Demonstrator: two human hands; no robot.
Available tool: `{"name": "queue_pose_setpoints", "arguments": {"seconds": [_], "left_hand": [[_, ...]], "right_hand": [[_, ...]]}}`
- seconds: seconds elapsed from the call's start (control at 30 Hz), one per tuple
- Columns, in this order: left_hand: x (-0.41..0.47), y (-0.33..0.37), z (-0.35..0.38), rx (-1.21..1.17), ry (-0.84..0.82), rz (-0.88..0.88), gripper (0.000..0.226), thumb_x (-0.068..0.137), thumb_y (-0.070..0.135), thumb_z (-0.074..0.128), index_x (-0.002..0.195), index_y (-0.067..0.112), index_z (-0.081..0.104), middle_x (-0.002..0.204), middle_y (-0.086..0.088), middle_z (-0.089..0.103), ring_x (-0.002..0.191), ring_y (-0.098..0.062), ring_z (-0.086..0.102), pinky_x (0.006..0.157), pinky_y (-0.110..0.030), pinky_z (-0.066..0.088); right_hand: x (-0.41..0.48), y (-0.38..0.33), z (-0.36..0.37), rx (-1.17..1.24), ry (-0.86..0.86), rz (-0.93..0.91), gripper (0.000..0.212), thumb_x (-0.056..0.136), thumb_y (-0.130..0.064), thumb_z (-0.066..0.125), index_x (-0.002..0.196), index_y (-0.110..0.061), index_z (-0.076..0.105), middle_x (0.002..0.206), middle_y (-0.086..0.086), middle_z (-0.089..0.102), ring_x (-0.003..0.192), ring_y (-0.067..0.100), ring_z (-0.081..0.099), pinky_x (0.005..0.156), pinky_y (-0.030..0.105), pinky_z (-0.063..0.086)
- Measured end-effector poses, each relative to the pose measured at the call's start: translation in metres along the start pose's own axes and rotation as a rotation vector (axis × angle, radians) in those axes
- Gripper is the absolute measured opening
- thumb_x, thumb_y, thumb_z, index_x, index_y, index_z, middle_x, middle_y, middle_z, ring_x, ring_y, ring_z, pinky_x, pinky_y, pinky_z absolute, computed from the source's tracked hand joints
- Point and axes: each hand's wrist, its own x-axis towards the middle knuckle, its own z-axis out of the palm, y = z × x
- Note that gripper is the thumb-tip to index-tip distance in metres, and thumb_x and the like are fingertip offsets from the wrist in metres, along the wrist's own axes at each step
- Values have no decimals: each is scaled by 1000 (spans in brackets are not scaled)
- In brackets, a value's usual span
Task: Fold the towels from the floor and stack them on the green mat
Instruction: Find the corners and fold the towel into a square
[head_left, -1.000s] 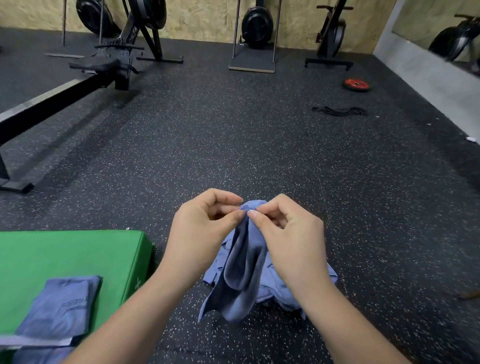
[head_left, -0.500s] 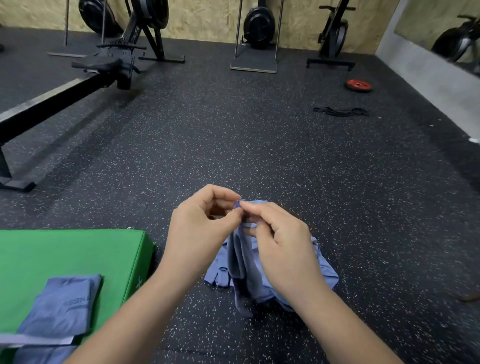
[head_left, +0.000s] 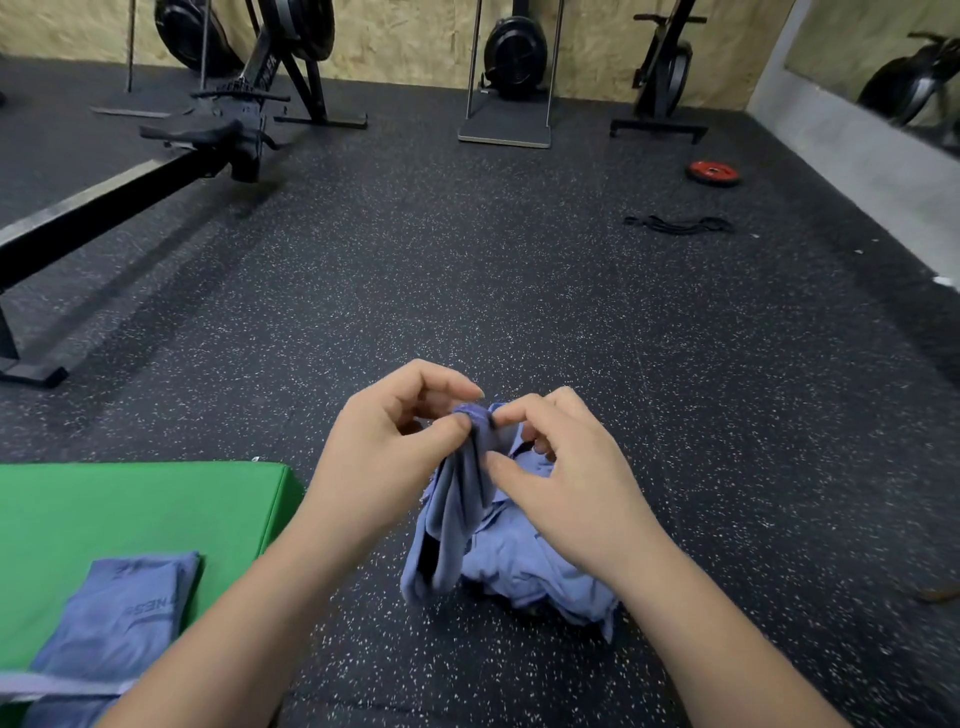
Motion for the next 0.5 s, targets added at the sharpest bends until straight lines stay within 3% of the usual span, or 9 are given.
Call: {"name": "queue_pose_setpoints", "arguments": {"seconds": [0.13,0.33,0.4,0.5], "left_hand": [[1,2,-6,-34,-28,11,34,94,-8,65,100,24,78,98,-3,78,89,-14,66,84,-35,49],[4,1,-15,-42,-6,20,22,91,10,67,102,25,78,93,-3,73,89,-17,59,84,-38,43],[6,-1,-17,-31,23,27,20,92,11,67,100,26,78,94,-7,74,87,-18,59,82,-38,44],[9,-5,-21,53,74,58,26,98,-2,68,96,23,75,89,-2,74,80,-13,60,73,-28,45]], "right_hand": [[2,7,-3,-152,-59,14,13,89,-43,78,96,-37,69,105,-19,45,108,-2,41,97,27,36],[6,21,-6,-408,-127,98,22,89,-50,74,91,-33,61,105,-15,41,104,12,36,102,38,36],[8,21,-13,-350,-68,119,21,90,-47,75,88,-30,62,106,-15,44,102,11,40,98,35,39],[10,16,-28,-111,165,16,21,91,-34,79,80,-25,65,94,-11,61,88,13,60,85,36,48]]}}
